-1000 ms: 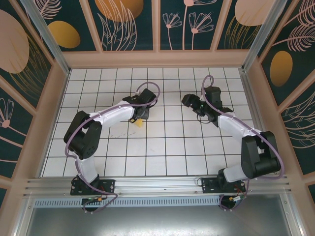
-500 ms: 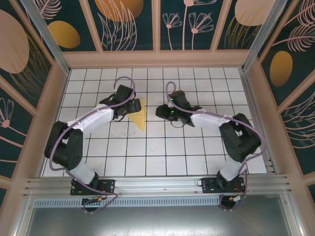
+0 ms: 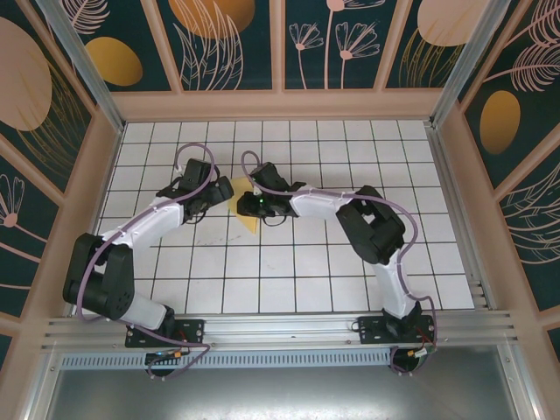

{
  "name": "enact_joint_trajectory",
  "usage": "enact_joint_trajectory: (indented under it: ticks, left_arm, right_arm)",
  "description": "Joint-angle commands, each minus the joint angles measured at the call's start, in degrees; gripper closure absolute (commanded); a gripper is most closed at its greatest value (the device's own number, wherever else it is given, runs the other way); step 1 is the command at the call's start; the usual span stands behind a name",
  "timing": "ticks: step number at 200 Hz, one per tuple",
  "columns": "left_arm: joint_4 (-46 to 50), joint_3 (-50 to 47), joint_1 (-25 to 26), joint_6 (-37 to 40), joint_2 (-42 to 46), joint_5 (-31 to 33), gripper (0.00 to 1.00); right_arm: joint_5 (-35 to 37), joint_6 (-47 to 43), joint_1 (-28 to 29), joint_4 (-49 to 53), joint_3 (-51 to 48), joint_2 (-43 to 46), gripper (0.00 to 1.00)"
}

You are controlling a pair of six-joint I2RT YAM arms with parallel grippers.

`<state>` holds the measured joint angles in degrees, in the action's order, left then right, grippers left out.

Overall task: Fold a paper plane with a square sheet of paper (pick it up from the middle)
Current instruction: Move the square sheet of paper to the center of the table.

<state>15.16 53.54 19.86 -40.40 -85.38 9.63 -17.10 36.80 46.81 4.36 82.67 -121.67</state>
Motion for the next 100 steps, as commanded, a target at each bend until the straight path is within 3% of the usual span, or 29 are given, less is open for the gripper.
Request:
enact_joint_trajectory:
  ticks: [1, 57, 100]
  left_arm:
    - [-1.18, -0.98, -0.5, -0.83, 1.18, 0.38, 0.01]
    - [-2.04, -1.03, -0.5, 1.68, 0.98, -2.39, 0.02]
    - [-5.09, -2.49, -0.52, 2.42, 2.06, -8.43, 0.02]
  right_arm:
    - [1.77, -3.65, -0.62, 6.93, 3.12, -2.28, 0.74]
    - [-0.74, -19.13, -4.65, 12.44, -2.27, -0.07, 0.73]
    - [-5.55, -38.73, -8.48, 17.31, -11.4, 6.54, 0.72]
